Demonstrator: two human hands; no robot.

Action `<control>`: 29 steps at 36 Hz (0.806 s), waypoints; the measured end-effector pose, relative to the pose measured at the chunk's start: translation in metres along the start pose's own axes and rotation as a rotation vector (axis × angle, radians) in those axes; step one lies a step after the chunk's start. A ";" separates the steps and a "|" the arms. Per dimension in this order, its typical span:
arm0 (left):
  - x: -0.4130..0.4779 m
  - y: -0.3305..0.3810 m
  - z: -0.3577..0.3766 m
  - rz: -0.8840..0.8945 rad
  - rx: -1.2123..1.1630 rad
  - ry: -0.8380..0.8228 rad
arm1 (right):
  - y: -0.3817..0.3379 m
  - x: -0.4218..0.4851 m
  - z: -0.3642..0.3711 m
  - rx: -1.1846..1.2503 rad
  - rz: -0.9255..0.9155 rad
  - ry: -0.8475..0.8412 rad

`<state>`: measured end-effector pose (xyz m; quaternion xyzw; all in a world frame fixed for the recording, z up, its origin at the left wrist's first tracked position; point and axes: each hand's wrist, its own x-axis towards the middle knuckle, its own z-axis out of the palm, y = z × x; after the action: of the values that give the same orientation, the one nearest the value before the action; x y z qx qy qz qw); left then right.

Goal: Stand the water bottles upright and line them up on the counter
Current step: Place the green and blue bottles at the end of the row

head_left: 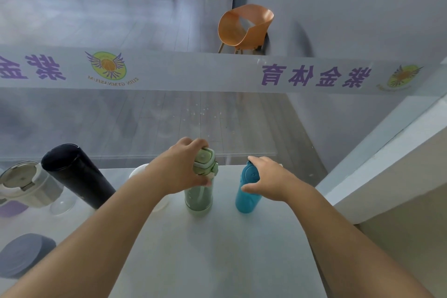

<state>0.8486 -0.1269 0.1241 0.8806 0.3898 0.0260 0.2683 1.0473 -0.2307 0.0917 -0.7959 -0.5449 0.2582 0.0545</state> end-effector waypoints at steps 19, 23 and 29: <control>-0.096 -0.010 -0.061 -0.054 0.183 0.102 | -0.033 -0.076 -0.031 -0.072 -0.079 0.059; -0.139 -0.035 -0.068 -0.095 0.141 0.169 | -0.059 -0.092 -0.015 -0.129 -0.064 -0.023; -0.200 -0.087 -0.077 -0.215 0.090 0.321 | -0.120 -0.105 0.018 -0.172 -0.123 -0.129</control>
<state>0.6313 -0.1842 0.1801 0.8297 0.5200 0.1196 0.1641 0.9093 -0.2801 0.1573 -0.7445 -0.6151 0.2575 -0.0334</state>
